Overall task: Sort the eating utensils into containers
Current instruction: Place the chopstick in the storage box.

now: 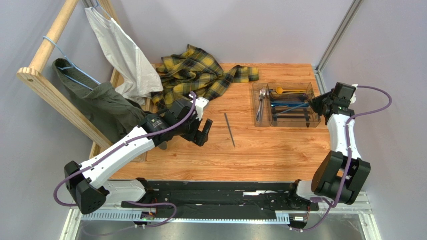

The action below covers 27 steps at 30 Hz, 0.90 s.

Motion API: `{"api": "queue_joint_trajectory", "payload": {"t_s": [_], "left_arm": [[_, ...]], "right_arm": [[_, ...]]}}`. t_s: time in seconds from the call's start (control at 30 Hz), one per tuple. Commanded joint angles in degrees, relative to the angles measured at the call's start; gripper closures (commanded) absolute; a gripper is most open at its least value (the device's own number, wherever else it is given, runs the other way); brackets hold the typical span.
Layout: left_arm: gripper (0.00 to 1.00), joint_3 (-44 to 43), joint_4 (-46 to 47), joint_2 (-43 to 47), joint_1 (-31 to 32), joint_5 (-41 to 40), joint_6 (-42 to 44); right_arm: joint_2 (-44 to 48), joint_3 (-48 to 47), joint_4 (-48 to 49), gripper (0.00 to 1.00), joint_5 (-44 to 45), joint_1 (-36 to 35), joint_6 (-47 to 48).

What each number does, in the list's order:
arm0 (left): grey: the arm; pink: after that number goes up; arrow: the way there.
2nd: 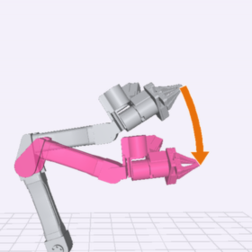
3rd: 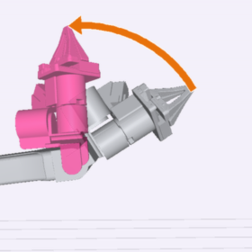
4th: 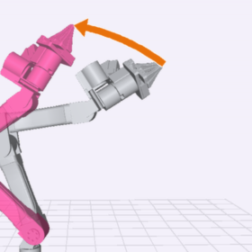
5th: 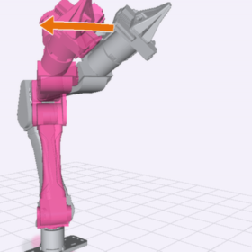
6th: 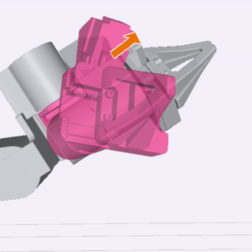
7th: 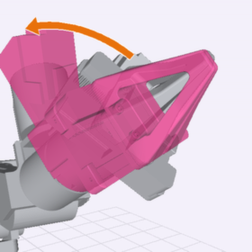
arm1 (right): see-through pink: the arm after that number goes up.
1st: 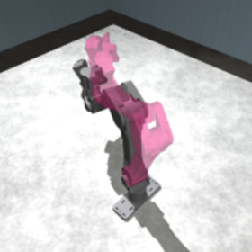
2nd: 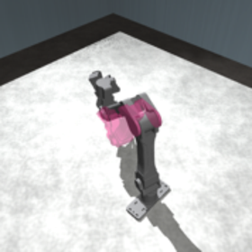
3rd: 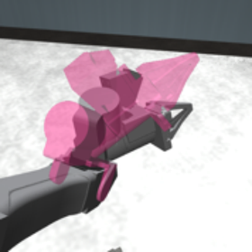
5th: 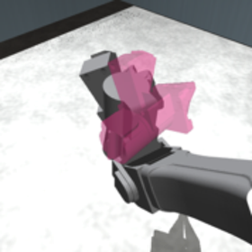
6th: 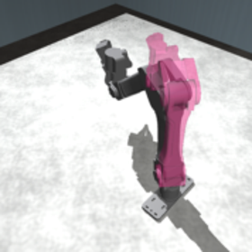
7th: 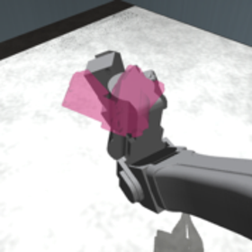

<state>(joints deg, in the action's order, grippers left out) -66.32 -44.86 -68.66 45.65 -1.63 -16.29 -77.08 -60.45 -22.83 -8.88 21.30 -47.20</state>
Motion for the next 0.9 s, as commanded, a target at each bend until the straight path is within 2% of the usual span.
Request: {"api": "queue_joint_trajectory", "payload": {"t_s": [0.0,0.13,0.33,0.53,0.87], "left_arm": [[0.05,1.0,-0.8,2.4,-0.3,-3.6,1.8],[0.05,2.5,0.0,3.6,-0.3,-4.1,2.1],[0.06,3.0,0.3,3.5,-0.3,-3.3,2.1],[0.07,3.5,0.5,4.2,-0.3,-2.7,2.1],[0.07,4.4,0.4,4.3,-0.3,-3.8,1.8]], "right_arm": [[-1.8,-3.6,2.6,1.0,3.3,0.3,-0.4],[-2.7,-2.4,4.4,1.0,5.0,0.3,-0.5],[-6.4,-1.3,6.0,1.0,2.1,-0.1,-1.6],[-6.3,2.1,8.8,1.0,4.4,-1.1,-2.6],[-6.5,3.1,8.2,1.0,8.5,-3.4,-2.9]]}}
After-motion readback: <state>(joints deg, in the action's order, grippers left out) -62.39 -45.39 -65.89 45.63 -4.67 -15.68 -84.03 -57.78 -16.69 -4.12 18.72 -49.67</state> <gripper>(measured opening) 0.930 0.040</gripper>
